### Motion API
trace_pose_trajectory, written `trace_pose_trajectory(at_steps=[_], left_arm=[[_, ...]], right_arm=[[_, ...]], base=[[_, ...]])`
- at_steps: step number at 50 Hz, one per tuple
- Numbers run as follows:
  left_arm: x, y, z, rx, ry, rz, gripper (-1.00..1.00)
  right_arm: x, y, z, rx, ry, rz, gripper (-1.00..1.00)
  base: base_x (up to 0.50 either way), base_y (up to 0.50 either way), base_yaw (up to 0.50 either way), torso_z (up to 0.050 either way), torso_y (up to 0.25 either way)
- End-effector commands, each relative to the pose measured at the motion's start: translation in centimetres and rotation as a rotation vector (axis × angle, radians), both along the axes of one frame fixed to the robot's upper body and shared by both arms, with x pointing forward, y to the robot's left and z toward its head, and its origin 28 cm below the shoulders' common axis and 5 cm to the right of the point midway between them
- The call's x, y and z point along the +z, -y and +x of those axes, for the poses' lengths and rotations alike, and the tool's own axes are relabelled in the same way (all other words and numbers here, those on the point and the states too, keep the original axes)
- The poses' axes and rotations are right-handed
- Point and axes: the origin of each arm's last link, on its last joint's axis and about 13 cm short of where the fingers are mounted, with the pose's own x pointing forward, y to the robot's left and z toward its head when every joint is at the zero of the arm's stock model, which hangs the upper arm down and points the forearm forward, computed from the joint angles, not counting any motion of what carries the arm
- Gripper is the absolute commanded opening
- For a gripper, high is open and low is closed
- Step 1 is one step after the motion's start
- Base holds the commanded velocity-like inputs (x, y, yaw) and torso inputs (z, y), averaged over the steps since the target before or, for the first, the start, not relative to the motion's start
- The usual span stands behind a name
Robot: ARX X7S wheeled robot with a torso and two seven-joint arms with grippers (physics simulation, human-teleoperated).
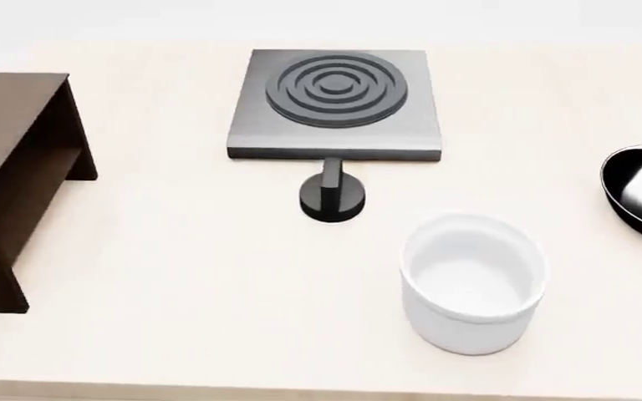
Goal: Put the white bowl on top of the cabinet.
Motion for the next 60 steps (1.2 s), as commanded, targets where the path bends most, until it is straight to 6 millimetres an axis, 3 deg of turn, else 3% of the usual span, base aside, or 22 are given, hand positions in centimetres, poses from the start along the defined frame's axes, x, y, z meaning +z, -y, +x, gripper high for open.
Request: trace_pose_trajectory(at_steps=[1,34,60], left_arm=[[0.08,-0.06,-0.04,0.002,0.002,-0.001,1.00],[-0.08,-0.03,-0.01,0.004,-0.003,0.004,1.00],[-0.10,-0.02,0.02,0.003,-0.005,0.004,1.00]], right_arm=[[-0.01,-0.06,0.02,0.001,-0.002,-0.006,1.00],[-0.03,-0.07,0.08,-0.006,0.011,-0.007,1.00],[-0.19,-0.22,0.19,0.007,-0.011,-0.029,1.00]], base=[[0.00,0.50,0.00,0.000,0.000],[0.00,0.50,0.00,0.000,0.000],[0.01,0.02,0.00,0.000,0.000]])
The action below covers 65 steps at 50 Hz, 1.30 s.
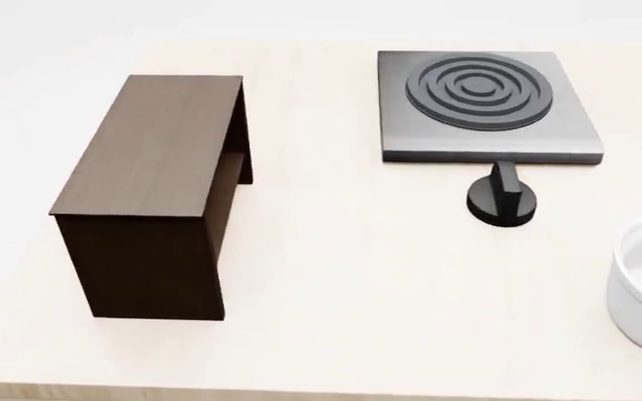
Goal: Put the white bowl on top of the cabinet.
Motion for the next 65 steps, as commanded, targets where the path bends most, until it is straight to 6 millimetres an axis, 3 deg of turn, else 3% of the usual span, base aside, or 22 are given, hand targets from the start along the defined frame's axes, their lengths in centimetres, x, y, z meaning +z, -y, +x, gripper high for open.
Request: trace_pose_trajectory(at_steps=[1,30,59,65], left_arm=[[0.03,0.01,-0.03,-0.001,0.000,-0.001,1.00],[-0.13,0.03,0.00,0.000,-0.002,0.003,1.00],[-0.02,0.09,-0.01,-0.001,-0.002,0.002,1.00],[-0.07,0.07,0.02,0.000,-0.004,0.003,1.00]], right_arm=[[-0.05,-0.15,0.07,0.003,-0.006,-0.034,1.00],[0.00,-0.02,-0.03,0.019,0.013,0.005,1.00],[0.05,-0.10,-0.04,0.027,0.025,0.002,1.00],[0.01,-0.06,-0.01,0.018,0.021,0.008,1.00]], base=[[0.00,0.50,0.00,0.000,0.000],[0.02,0.03,0.00,0.000,0.000],[0.49,0.00,0.00,0.000,0.000],[0.02,0.00,0.00,0.000,0.000]])
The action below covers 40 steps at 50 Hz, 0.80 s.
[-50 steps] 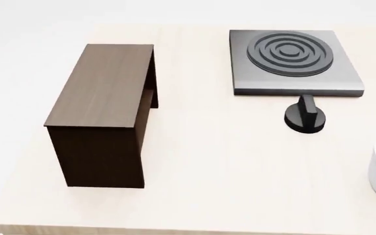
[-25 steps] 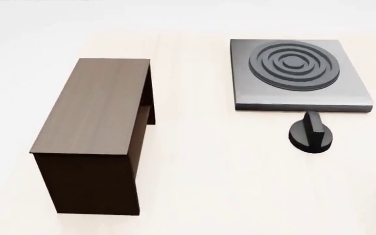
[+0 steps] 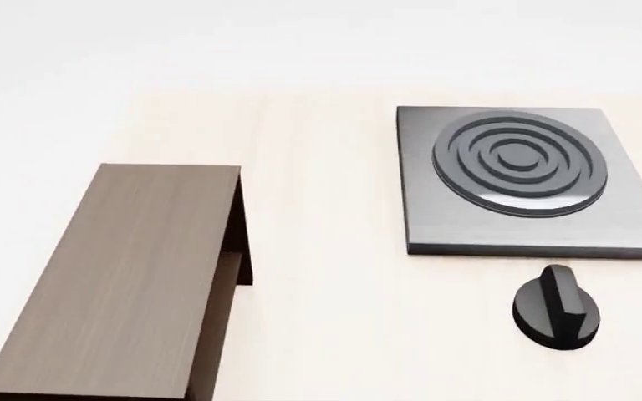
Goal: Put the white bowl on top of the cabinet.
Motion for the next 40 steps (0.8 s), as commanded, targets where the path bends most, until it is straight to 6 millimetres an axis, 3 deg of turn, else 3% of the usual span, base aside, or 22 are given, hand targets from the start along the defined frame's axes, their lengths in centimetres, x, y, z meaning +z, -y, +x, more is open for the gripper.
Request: trace_pose_trajectory(at_steps=[1,30,40], left_arm=[[0.0,0.0,0.0,0.001,-0.001,0.001,1.00],[-0.1,0.0,0.0,0.003,-0.003,0.001,1.00],[-0.1,-0.1,0.0,0.004,-0.002,0.000,1.00]], right_arm=[[0.0,0.0,0.0,-0.004,0.004,0.002,1.00],[-0.3,0.2,0.2,-0.021,-0.001,0.006,1.00],[-0.5,1.4,0.3,-0.244,-0.043,0.043,1.00]], base=[[0.00,0.00,0.00,0.000,0.000],[0.02,0.00,0.00,0.000,0.000],[0.00,0.00,0.00,0.000,0.000]])
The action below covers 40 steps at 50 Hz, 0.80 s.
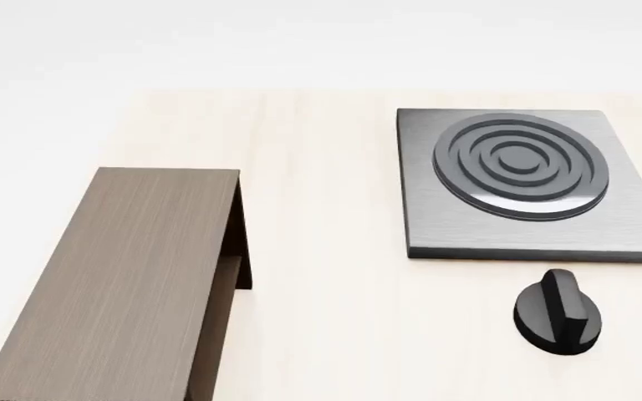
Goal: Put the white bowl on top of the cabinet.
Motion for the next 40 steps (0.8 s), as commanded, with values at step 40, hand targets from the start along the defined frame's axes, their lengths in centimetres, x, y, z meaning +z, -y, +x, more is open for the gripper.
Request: trace_pose_trajectory(at_steps=[40], left_arm=[[-0.9,0.0,0.1,0.003,-0.005,0.007,1.00]], right_arm=[[-1.1,4.0,-1.8,-0.516,-0.178,0.167,1.00]], base=[[0.00,0.00,0.00,0.000,0.000]])
